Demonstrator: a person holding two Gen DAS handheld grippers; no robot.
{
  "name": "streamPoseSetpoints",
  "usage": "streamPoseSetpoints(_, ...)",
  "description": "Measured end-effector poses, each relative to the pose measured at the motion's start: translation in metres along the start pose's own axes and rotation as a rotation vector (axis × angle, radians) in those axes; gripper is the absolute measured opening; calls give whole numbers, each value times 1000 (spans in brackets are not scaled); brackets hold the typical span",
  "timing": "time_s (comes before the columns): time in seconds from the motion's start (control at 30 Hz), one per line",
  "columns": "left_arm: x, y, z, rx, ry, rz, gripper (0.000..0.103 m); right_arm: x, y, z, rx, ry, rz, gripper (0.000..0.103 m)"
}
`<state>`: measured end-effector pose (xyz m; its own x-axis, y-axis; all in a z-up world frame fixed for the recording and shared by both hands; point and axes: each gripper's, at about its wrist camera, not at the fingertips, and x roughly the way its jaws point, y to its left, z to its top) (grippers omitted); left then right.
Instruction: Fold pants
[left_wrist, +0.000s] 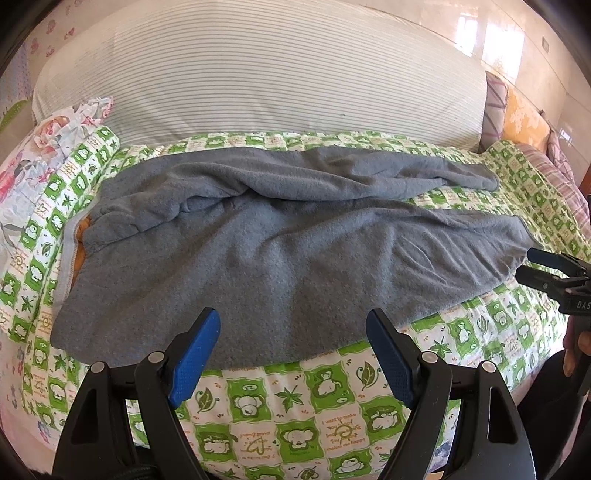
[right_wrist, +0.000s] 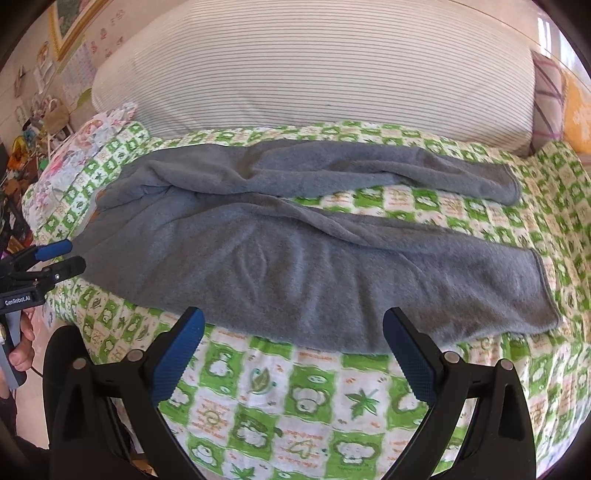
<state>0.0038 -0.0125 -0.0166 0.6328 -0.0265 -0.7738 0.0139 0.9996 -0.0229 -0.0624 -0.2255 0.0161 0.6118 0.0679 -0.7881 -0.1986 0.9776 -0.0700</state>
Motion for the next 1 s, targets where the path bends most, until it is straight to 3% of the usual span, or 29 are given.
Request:
streamPoseSetpoints(0.17,7,-8,-4,33,17,13,82,-7,-20,-4,24,23,-59,98)
streamPoseSetpoints(0.53,24,-23,-9,82,75,9,82,-18,-73,-19,171,0,-81,98)
streamPoseSetpoints(0.73,35,-39,-15,113,109,-54,82,-25,-104,-27,245,-4,-138,98)
streamPoseSetpoints(1.0,59,-81,-17,228,169,-149,82,-38,-158,-39,409,-22,-214,98)
